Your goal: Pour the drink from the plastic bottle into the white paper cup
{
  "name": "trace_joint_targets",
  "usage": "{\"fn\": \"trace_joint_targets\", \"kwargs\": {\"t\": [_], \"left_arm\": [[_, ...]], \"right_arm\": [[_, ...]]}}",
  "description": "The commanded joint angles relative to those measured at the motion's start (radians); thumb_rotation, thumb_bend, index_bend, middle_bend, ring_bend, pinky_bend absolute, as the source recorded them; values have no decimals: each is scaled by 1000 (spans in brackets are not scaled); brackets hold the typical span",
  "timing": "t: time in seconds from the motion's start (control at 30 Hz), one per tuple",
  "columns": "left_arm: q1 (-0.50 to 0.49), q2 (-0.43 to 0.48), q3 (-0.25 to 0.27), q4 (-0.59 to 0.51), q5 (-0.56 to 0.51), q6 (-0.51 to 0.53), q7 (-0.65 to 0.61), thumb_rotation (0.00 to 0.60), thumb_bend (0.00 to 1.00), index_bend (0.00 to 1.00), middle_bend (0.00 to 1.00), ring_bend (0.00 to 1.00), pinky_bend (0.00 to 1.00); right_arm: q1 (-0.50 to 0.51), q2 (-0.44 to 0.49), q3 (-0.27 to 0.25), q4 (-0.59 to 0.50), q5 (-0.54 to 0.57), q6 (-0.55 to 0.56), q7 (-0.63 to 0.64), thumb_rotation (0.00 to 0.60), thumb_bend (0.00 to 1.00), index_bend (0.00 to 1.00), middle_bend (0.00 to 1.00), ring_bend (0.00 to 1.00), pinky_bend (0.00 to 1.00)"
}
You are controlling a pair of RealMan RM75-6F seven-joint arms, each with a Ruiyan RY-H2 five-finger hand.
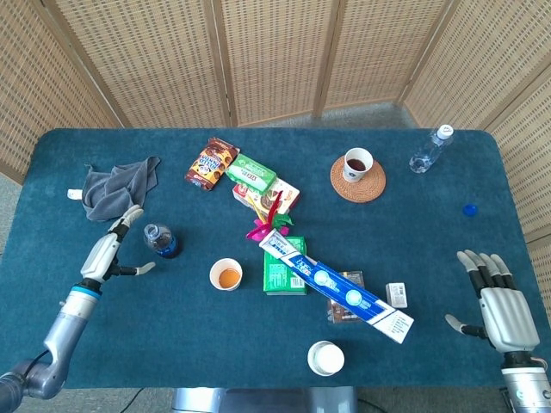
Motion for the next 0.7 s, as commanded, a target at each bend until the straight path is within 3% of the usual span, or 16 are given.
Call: {"fn": "trace_joint_targets", "kwargs": {"t": [0.03,0.7], "left_arm": [[-4,-7,0,4,-2,-1,-3,600,220,0,0,0,0],[-38,-68,-10,44,-17,-7,-14,600,221,0,0,0,0]], "right_arm": [[0,1,0,0,1,-1,4,590,0,0,0,0,0],[3,3,1,4,6,-9,19,592,0,0,0,0,0]]}}
